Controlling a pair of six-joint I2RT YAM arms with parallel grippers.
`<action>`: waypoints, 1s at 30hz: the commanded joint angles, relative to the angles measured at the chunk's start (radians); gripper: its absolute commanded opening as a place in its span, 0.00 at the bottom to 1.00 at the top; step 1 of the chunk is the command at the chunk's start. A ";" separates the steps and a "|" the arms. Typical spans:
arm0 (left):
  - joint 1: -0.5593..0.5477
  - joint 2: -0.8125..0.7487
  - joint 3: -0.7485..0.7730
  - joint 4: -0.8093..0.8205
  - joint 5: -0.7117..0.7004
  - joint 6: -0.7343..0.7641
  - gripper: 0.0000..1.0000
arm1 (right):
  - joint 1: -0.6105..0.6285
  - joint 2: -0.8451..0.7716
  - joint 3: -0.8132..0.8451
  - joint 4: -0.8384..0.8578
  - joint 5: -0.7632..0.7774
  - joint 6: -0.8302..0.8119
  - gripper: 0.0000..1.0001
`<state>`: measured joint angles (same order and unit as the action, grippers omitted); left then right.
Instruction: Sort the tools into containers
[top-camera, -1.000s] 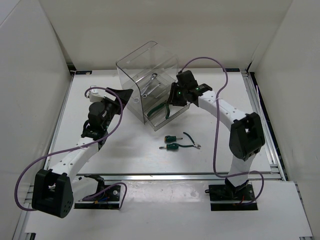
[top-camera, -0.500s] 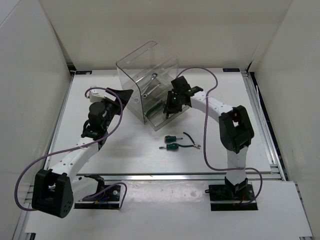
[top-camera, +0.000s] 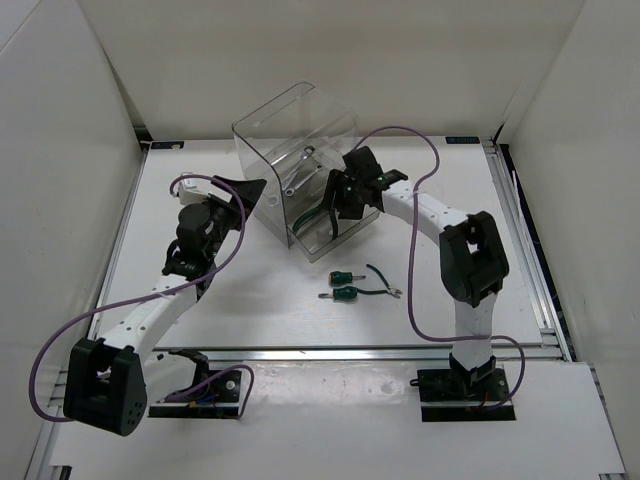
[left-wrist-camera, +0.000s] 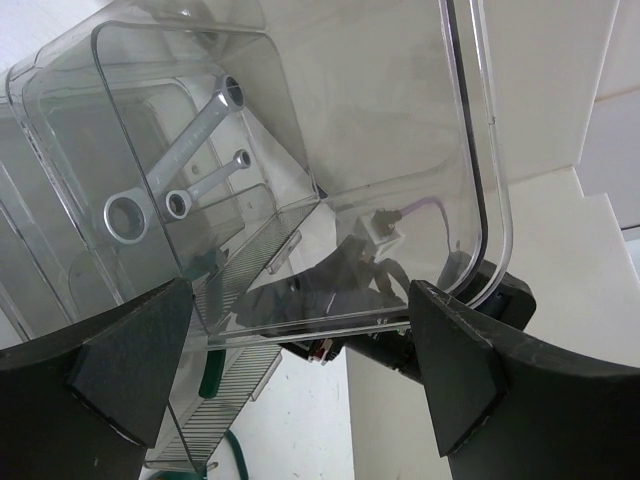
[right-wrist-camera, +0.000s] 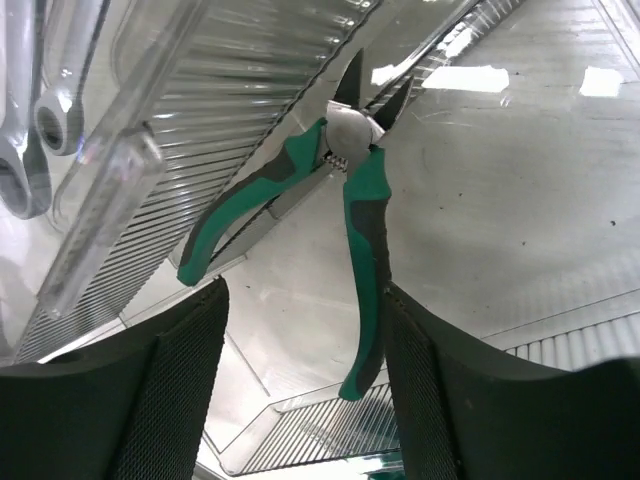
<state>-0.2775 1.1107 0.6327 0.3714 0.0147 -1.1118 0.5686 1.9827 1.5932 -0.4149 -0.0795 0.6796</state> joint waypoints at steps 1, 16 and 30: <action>0.003 -0.025 0.027 -0.006 -0.004 0.004 0.99 | -0.004 -0.053 0.024 0.041 0.014 -0.001 0.66; 0.003 -0.018 -0.001 0.027 -0.009 -0.002 0.99 | -0.041 -0.565 -0.497 0.059 0.276 -0.253 0.38; 0.004 -0.018 -0.016 0.018 0.004 -0.028 0.99 | -0.035 -0.651 -0.868 0.182 0.190 -0.238 0.44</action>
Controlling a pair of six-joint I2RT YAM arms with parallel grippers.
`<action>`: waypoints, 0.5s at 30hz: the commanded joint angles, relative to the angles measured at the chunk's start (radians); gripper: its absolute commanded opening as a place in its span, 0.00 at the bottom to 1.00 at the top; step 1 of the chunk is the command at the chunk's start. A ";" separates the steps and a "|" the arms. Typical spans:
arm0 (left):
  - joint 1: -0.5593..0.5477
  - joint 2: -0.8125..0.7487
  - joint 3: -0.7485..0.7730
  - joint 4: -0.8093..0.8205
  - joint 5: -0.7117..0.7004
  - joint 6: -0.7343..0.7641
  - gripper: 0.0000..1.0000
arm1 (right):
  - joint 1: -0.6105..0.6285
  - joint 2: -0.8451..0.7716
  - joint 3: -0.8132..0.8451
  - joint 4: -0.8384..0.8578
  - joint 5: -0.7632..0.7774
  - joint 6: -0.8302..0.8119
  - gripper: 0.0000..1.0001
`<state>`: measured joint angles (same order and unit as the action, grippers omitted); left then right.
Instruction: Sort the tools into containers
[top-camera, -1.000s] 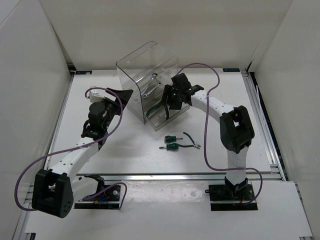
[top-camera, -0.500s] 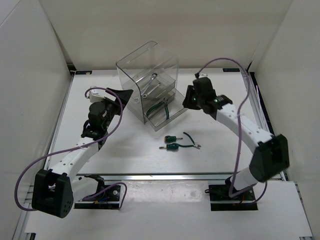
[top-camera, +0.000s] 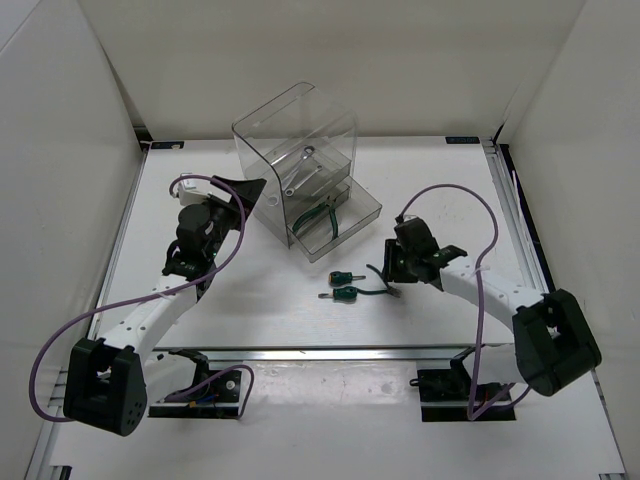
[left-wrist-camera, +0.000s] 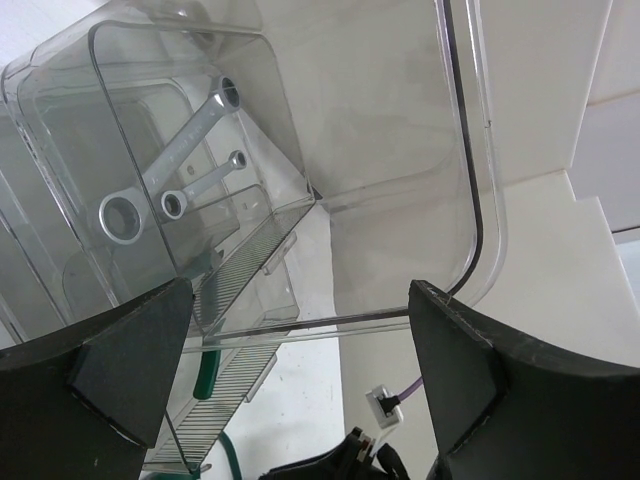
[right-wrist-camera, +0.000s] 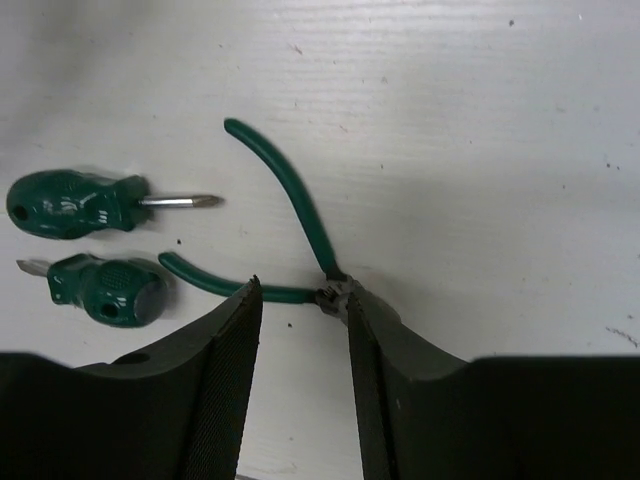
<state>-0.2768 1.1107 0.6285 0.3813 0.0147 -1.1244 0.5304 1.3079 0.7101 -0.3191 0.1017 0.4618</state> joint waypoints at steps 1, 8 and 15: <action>0.002 -0.014 -0.010 0.008 0.004 -0.015 0.99 | 0.000 0.036 0.020 0.092 0.009 -0.032 0.44; 0.002 -0.031 -0.009 -0.018 0.004 -0.023 0.99 | -0.004 0.218 0.100 0.056 0.055 -0.038 0.41; 0.002 -0.037 -0.009 -0.019 -0.005 -0.023 0.99 | 0.000 0.263 0.106 -0.036 0.134 -0.020 0.09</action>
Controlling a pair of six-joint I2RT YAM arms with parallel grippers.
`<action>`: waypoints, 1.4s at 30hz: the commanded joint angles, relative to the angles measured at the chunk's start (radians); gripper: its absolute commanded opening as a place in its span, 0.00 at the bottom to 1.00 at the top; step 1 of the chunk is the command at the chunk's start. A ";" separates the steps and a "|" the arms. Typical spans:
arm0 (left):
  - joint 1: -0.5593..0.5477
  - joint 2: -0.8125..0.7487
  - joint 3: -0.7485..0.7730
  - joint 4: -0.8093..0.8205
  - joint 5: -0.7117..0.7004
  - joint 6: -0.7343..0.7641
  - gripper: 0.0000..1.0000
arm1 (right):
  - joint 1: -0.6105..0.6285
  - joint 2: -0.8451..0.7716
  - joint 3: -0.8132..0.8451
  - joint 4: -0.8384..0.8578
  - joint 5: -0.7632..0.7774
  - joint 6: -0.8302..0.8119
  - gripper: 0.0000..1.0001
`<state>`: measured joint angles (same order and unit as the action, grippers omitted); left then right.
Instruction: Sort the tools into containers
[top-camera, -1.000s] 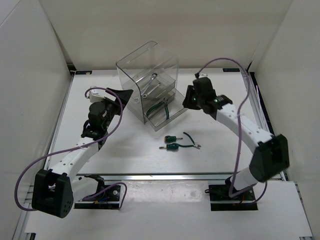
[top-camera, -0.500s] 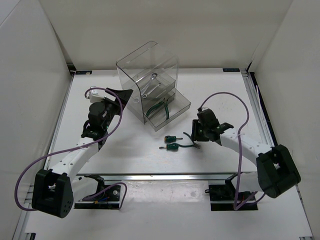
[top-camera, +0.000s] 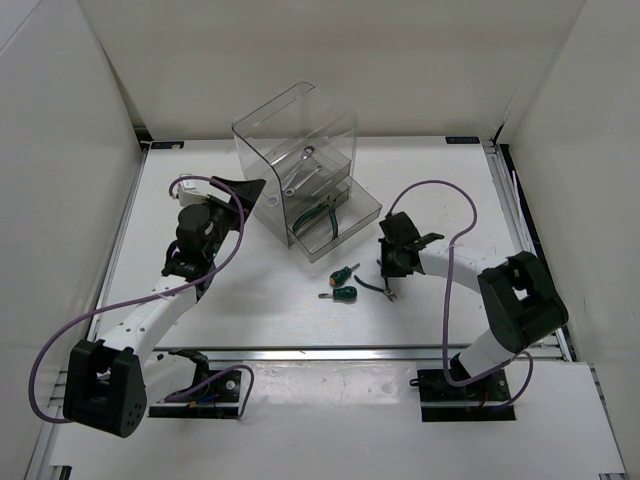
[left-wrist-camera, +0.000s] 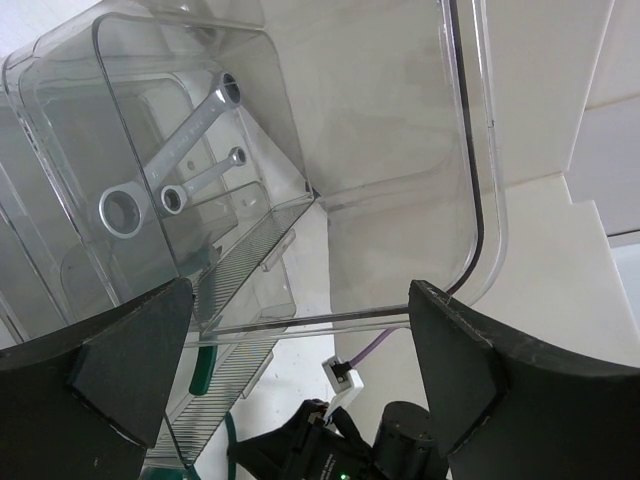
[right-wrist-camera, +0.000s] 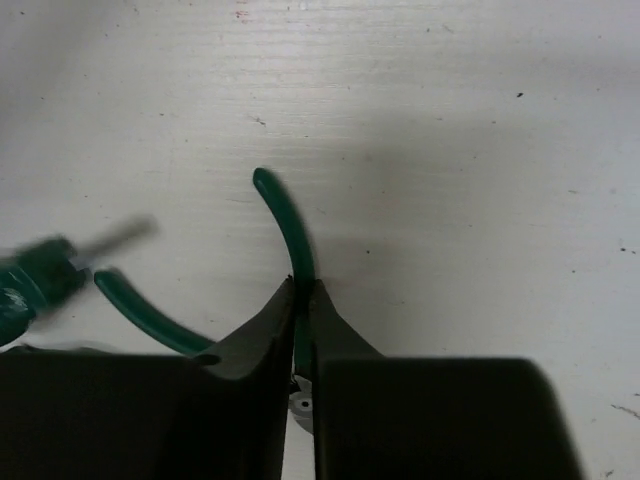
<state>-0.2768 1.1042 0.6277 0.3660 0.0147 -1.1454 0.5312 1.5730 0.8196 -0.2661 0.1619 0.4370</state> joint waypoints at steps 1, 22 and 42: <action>0.002 -0.030 -0.008 -0.002 -0.002 -0.005 0.99 | 0.000 -0.011 0.000 -0.111 0.099 0.023 0.00; 0.001 -0.024 -0.014 0.001 -0.002 -0.020 0.99 | -0.004 -0.119 0.427 -0.164 0.090 0.002 0.00; 0.002 -0.049 -0.020 -0.001 -0.005 -0.023 0.99 | -0.040 0.302 0.803 -0.188 -0.181 0.373 0.00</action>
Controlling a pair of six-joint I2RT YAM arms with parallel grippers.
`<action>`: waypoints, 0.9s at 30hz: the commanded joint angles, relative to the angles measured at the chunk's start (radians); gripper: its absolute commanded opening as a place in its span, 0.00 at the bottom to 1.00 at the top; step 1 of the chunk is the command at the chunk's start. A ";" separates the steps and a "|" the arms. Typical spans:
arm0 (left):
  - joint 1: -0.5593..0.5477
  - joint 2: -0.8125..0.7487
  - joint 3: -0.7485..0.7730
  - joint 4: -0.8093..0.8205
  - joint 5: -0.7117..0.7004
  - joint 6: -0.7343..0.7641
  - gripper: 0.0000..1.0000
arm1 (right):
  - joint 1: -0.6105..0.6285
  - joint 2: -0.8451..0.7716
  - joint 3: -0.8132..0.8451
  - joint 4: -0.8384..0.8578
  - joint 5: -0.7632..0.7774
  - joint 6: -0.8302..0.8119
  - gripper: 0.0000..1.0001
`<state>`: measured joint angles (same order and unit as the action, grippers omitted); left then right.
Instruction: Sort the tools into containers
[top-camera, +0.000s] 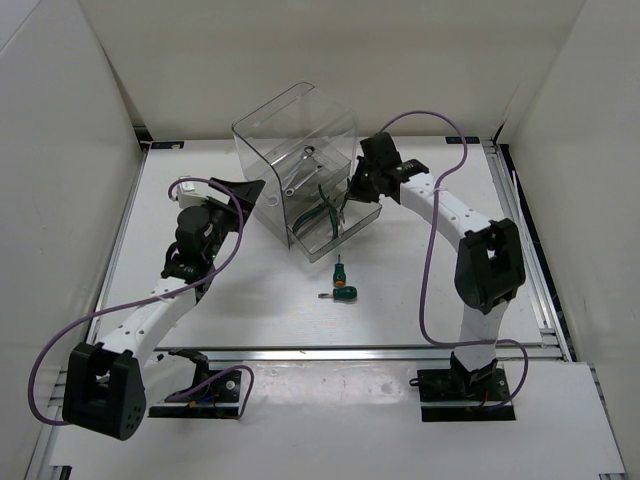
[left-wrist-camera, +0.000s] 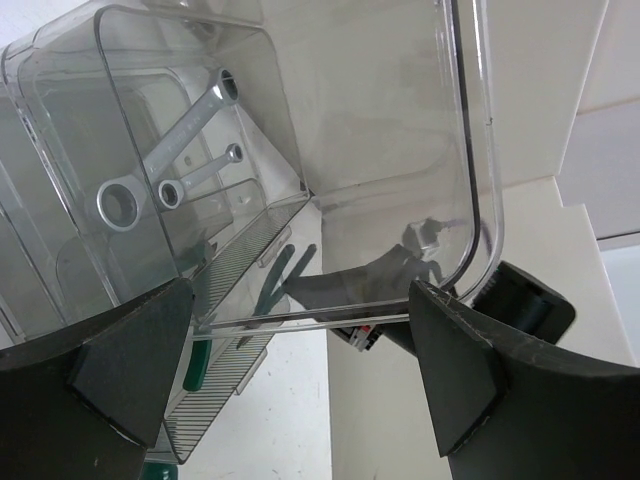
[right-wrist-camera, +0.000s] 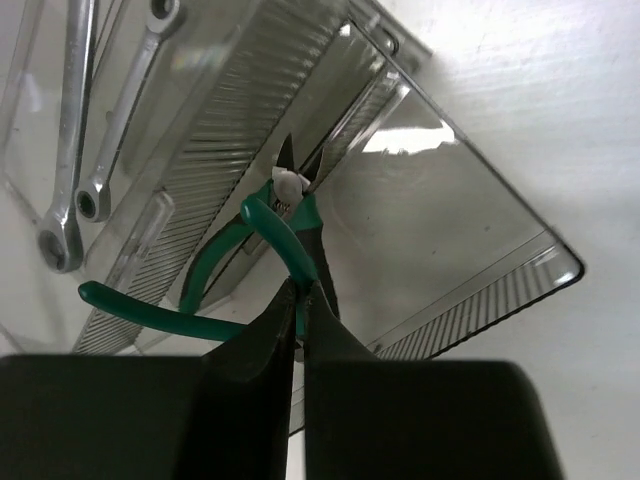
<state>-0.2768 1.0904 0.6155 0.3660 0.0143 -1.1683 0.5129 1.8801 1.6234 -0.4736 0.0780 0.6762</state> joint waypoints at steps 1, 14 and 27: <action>0.002 -0.037 -0.010 -0.001 -0.005 -0.001 0.99 | -0.025 -0.006 -0.006 0.017 -0.099 0.155 0.00; 0.004 -0.029 0.000 -0.015 -0.005 -0.001 0.99 | -0.034 -0.027 -0.034 -0.008 -0.124 0.226 0.60; 0.004 -0.023 0.001 -0.016 -0.005 -0.005 0.99 | -0.083 -0.096 -0.094 0.110 -0.208 0.125 0.36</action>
<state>-0.2768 1.0851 0.6155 0.3550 0.0143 -1.1717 0.4191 1.8198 1.5524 -0.4324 -0.0650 0.8299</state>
